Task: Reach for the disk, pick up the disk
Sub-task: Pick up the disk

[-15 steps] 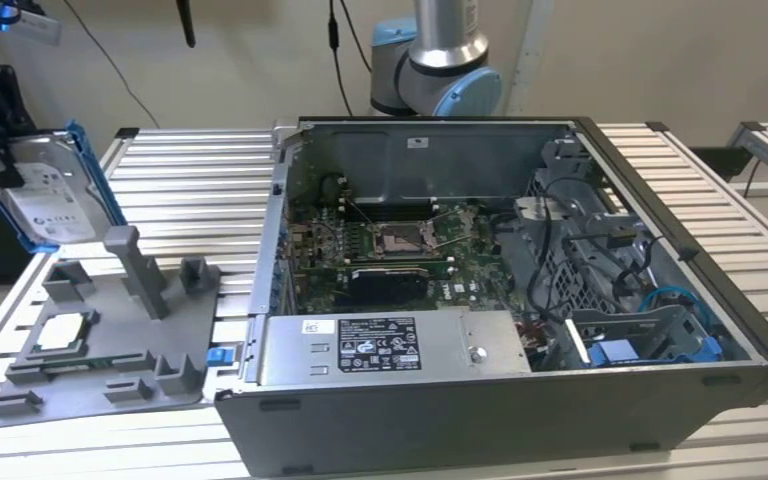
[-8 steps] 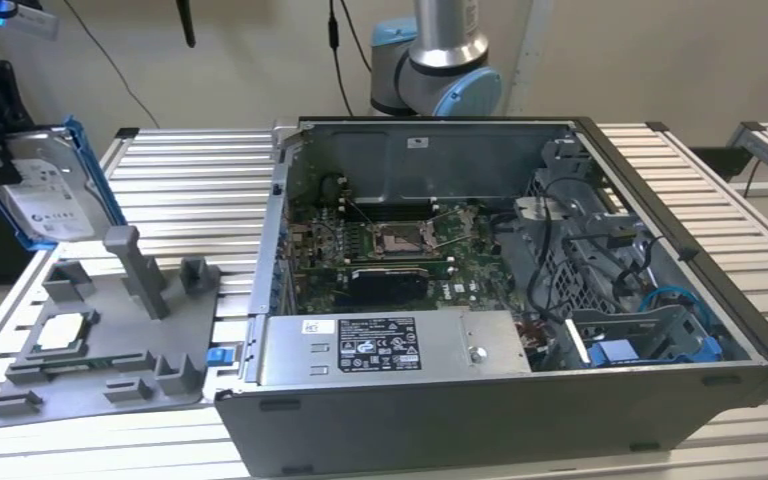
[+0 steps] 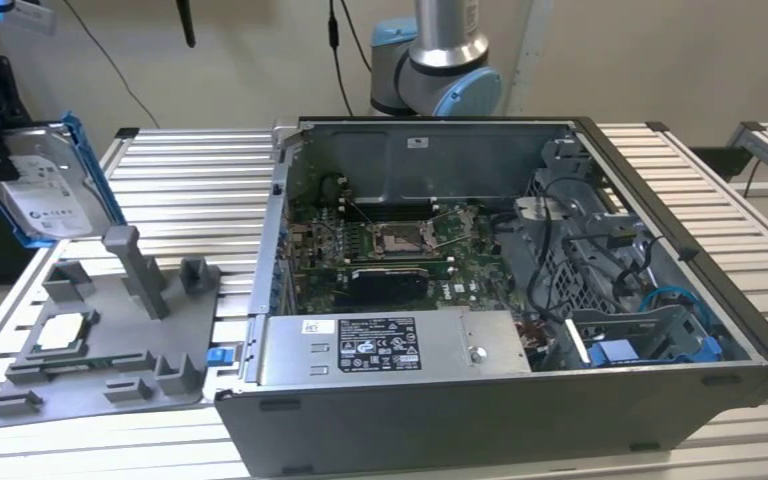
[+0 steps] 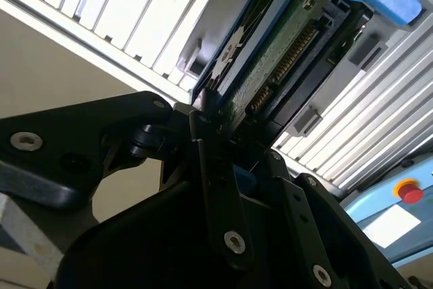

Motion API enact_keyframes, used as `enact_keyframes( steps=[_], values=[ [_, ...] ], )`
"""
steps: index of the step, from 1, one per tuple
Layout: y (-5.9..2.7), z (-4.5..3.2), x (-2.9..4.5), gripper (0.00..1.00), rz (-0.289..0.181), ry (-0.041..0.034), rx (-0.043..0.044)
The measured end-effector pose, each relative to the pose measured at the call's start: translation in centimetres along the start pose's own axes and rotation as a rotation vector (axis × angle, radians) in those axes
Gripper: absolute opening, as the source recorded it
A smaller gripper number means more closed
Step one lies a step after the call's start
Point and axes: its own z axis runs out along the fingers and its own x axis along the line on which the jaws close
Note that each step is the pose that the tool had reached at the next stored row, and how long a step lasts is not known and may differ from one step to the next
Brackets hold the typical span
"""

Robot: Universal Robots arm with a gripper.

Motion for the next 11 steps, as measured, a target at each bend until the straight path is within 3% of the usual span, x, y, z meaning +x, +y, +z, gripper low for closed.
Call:
enact_keyframes(
  steps=[11],
  values=[
    [0.00,-0.50,-0.01,0.00,0.000,0.0000,0.0001]
  ],
)
